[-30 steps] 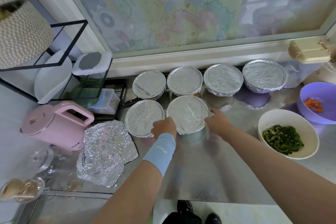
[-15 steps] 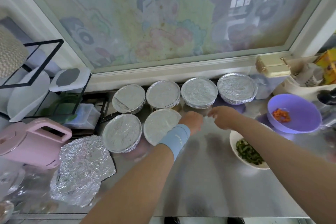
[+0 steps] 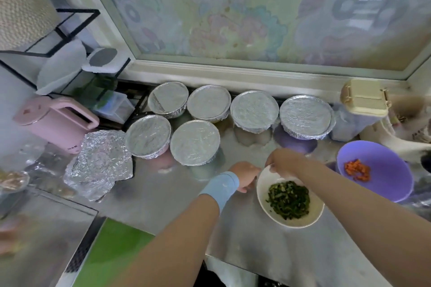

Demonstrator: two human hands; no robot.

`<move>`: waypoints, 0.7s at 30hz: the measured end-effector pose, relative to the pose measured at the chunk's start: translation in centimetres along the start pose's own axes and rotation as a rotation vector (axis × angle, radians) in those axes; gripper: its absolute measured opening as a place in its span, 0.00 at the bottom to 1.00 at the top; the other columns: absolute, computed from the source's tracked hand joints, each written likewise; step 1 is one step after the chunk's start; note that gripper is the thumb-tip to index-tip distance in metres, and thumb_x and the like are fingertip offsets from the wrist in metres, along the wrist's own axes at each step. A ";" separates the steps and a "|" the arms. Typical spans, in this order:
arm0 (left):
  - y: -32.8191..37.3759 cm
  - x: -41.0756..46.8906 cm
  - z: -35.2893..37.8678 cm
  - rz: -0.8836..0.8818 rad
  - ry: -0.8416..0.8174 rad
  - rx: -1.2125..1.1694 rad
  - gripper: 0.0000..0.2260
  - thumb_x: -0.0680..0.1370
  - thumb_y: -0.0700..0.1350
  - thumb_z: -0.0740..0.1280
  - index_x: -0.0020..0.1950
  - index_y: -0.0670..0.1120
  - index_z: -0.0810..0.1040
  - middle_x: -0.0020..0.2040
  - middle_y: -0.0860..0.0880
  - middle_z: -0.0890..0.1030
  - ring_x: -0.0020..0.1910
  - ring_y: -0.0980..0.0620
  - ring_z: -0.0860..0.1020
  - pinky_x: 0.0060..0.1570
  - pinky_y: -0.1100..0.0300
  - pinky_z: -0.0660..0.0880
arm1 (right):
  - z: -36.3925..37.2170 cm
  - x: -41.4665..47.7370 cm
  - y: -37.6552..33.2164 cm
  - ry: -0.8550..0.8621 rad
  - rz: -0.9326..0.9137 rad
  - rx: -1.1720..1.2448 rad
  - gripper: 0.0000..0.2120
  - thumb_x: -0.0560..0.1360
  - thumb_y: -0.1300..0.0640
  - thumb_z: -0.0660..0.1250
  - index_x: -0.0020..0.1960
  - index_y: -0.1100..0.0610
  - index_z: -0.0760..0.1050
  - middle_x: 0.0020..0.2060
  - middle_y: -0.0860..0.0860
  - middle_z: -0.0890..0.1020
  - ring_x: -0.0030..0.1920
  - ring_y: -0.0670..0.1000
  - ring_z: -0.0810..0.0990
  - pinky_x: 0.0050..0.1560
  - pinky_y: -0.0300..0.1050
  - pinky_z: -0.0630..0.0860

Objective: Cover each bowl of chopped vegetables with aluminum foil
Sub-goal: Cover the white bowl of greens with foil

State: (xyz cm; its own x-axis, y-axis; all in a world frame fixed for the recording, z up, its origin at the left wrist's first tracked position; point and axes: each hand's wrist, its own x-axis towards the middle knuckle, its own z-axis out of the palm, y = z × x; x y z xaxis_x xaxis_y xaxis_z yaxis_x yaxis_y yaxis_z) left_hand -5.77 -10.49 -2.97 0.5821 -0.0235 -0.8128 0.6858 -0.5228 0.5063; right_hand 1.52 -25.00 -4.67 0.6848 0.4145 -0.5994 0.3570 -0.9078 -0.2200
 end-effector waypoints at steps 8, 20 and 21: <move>-3.8 -0.3 -3.3 -0.013 0.289 0.104 0.13 0.80 0.46 0.58 0.55 0.39 0.76 0.49 0.42 0.75 0.49 0.44 0.74 0.47 0.57 0.67 | 0.5 1.9 -4.5 -0.024 -0.176 0.128 0.13 0.81 0.60 0.56 0.56 0.53 0.79 0.56 0.53 0.78 0.58 0.56 0.77 0.54 0.46 0.72; -5.2 -5.1 -10.7 0.092 0.463 -0.090 0.09 0.76 0.50 0.60 0.45 0.47 0.77 0.46 0.48 0.83 0.44 0.46 0.81 0.50 0.51 0.80 | -6.1 1.2 -15.0 0.174 -0.191 0.063 0.12 0.77 0.56 0.57 0.50 0.56 0.79 0.45 0.54 0.80 0.46 0.57 0.79 0.49 0.50 0.77; -5.7 -5.6 -11.7 0.089 0.486 -0.081 0.10 0.75 0.52 0.60 0.46 0.49 0.77 0.48 0.49 0.83 0.47 0.45 0.81 0.52 0.50 0.80 | -6.4 1.3 -16.4 0.167 -0.223 0.086 0.12 0.77 0.56 0.58 0.51 0.55 0.79 0.46 0.53 0.81 0.47 0.56 0.79 0.49 0.49 0.77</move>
State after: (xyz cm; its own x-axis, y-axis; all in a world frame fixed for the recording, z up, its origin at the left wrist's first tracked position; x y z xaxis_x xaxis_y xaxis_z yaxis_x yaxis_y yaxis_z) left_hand -7.83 2.62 2.07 0.7628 0.3449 -0.5470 0.6449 -0.4688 0.6036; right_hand 0.63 -9.17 3.08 0.6932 0.6025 -0.3956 0.4602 -0.7924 -0.4004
